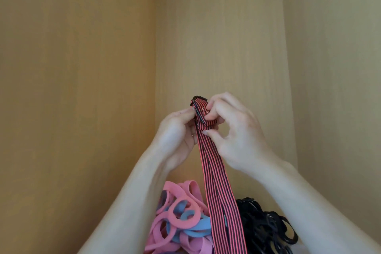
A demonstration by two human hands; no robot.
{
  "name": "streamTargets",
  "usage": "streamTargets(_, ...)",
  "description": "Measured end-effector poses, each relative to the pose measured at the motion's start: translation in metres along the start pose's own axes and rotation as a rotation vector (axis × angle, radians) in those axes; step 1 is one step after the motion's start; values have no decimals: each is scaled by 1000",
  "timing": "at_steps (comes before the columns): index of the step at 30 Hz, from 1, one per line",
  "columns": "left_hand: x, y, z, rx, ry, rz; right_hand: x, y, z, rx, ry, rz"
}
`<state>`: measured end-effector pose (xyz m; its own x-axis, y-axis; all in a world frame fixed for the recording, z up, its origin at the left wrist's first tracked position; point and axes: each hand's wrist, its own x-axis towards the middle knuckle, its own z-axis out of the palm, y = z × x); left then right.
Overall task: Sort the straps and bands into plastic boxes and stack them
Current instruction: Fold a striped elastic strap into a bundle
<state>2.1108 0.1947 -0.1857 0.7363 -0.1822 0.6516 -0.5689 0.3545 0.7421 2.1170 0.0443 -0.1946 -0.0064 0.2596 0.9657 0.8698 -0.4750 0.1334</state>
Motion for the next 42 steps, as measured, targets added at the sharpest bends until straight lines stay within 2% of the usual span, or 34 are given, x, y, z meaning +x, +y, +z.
streamTargets(5, -2, 2, 4, -63, -98, -92, -5, 7, 1, -30, -6, 36)
streamTargets(13, -4, 3, 5, -185, -123, -117, -12, 4, 11, -108, -4, -37)
streamTargets(22, -4, 1, 10, -166, -66, -77, -16, 1, 25, -58, 62, -30)
streamTargets(25, -2, -2, 10, -130, 1, -67, -16, -2, 23, -31, 62, 5)
streamTargets(28, 0, -7, 10, -52, 81, -77, -13, -7, 15, 95, 96, 115)
streamTargets(31, -4, -8, 13, 2, 38, -117, -6, -12, 6, 255, 153, 338)
streamTargets(33, -6, -5, 15, 12, -35, -131, 0, -10, -1, 389, 99, 520)
streamTargets(35, -7, -3, 15, 29, -87, -121, 3, -3, -8, 484, -29, 658)
streamTargets(38, -6, -3, 18, 76, -106, -102, 3, 0, -14, 550, -186, 705)
streamTargets(42, -5, -6, 19, 112, -119, -90, 5, -4, -18, 498, -202, 657)
